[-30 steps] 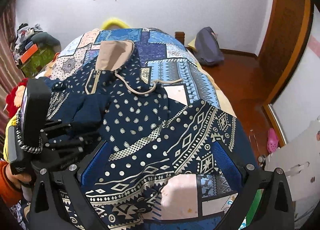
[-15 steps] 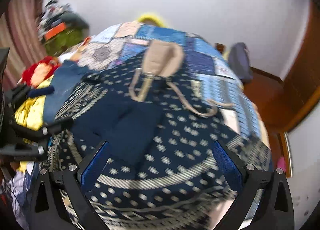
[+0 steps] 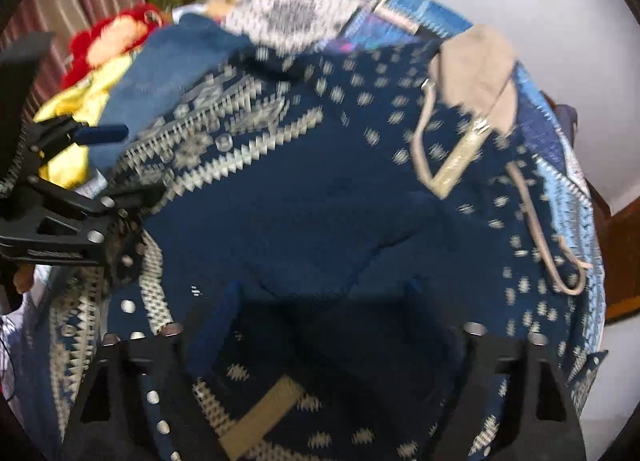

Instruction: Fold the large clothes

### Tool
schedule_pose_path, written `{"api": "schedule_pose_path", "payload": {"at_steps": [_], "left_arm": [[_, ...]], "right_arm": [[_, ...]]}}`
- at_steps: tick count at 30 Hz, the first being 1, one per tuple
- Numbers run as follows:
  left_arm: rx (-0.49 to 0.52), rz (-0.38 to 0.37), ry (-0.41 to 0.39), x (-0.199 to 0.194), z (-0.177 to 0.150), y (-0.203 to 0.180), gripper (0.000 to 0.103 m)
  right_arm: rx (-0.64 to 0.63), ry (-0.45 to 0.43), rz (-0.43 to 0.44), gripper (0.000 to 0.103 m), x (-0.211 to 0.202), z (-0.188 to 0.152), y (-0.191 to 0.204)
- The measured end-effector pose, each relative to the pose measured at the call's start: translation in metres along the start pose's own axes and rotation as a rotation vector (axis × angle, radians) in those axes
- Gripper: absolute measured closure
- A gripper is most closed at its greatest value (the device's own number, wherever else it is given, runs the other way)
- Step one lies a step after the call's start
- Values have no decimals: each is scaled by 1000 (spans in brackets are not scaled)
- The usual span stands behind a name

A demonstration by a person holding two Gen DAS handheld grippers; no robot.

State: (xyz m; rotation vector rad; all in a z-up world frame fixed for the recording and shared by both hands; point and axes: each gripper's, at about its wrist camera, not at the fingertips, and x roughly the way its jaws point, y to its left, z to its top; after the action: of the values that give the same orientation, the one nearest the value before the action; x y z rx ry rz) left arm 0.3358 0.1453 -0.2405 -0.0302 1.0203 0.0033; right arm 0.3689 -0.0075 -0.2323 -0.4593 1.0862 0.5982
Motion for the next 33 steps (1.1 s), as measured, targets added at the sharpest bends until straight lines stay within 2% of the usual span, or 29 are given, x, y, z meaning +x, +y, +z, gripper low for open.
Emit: {"api": "schedule_pose_path", "payload": {"at_steps": [2, 3, 4, 5, 6, 7, 10, 13, 18, 22, 25, 28, 33], "left_arm": [[-13, -8, -4, 2, -2, 2, 13], [-21, -11, -3, 3, -4, 4, 13], [-29, -13, 0, 4, -5, 4, 13], [-39, -15, 7, 5, -6, 5, 13], [-47, -16, 14, 6, -6, 5, 13], [-54, -14, 20, 7, -6, 6, 13], [-63, 0, 28, 8, -10, 6, 13], [-58, 21, 38, 8, -13, 3, 13], [-50, 61, 51, 7, -11, -2, 13], [-26, 108, 50, 5, -10, -9, 13], [-25, 130, 60, 4, -9, -12, 13], [-20, 145, 71, 5, -7, -13, 13], [2, 170, 80, 6, -3, -18, 13]], "right_arm": [[-13, -45, -13, 30, 2, 0, 1], [-18, -54, -14, 39, 2, 0, 2], [-13, -64, -10, 55, 1, 1, 2], [-5, -70, -18, 62, 0, 2, 1], [6, -74, -34, 77, -2, 3, -1], [20, -80, -48, 84, -4, 4, -3], [81, -104, 8, 87, -18, 1, -20], [159, -159, 17, 87, -44, -9, -43], [255, -238, -15, 88, -87, -32, -80], [318, -260, -36, 89, -106, -56, -110], [398, -249, -38, 90, -106, -80, -133], [464, -201, -51, 90, -92, -104, -153], [435, -105, -157, 90, -59, -123, -162]]}}
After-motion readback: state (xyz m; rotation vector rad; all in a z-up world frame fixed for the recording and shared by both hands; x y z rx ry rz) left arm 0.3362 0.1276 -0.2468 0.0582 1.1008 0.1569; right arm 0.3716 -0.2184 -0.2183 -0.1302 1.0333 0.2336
